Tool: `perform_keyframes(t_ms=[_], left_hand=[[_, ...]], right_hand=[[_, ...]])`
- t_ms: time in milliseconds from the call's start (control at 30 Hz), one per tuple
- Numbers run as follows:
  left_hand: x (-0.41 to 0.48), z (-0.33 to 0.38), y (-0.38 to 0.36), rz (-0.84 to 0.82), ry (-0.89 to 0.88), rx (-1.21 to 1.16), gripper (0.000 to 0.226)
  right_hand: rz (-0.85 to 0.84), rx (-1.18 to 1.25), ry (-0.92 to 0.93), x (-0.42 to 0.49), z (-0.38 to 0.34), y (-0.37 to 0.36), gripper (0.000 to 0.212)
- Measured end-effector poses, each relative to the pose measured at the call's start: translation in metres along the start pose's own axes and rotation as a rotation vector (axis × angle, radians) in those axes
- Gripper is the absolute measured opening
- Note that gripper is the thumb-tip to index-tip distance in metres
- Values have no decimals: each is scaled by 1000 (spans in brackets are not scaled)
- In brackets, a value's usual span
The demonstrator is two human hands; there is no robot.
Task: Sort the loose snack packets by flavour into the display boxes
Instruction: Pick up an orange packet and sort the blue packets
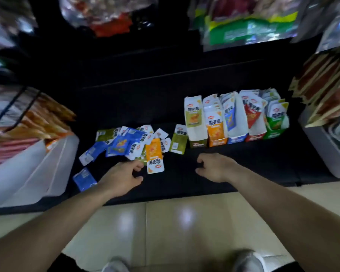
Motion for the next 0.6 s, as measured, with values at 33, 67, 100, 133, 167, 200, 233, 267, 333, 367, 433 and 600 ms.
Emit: perform_keyframes(t_ms=[33, 67, 100, 133, 167, 200, 233, 267, 333, 367, 433, 600], left_hand=[[2, -17, -1, -10, 24, 9, 45], [4, -33, -2, -19, 47, 11, 46], [7, -45, -3, -23, 64, 4, 46], [10, -57, -4, -27, 78, -9, 45], [12, -67, -6, -36, 85, -24, 45], [14, -77, -9, -56, 96, -37, 44], [16, -87, -13, -83, 108, -44, 44], [18, -97, -17, -108, 120, -48, 44], [23, -112, -21, -131, 141, -60, 44], [25, -118, -22, -131, 151, -73, 43], [30, -126, -23, -126, 165, -89, 42], [32, -126, -35, -172, 158, -50, 47]], right_hand=[[-9, -5, 18, 11, -8, -12, 50], [-20, -6, 33, 24, -16, -24, 53], [-32, -4, 46, 38, -24, -36, 56], [-39, -7, 66, 53, -34, -47, 59], [-43, -20, 92, 69, -44, -58, 62], [-39, -43, 122, 85, -56, -67, 64], [-31, -73, 147, 100, -68, -74, 66], [-16, -102, 169, 114, -79, -80, 68], [15, -145, 197, 140, -95, -92, 74], [14, -152, 198, 150, -99, -99, 76], [-14, -175, 169, 158, -101, -119, 75], [136, -292, 184, 115, -103, -155, 52]])
Point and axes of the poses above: each hand's wrist, its own x-axis towards the middle knuckle, its own y-axis out of the back of the hand, z = x × y, the point moved 7 cm from there along x, towards the middle knuckle, and after that the axes turned 15 degrees about y, right-handed, at the moved point
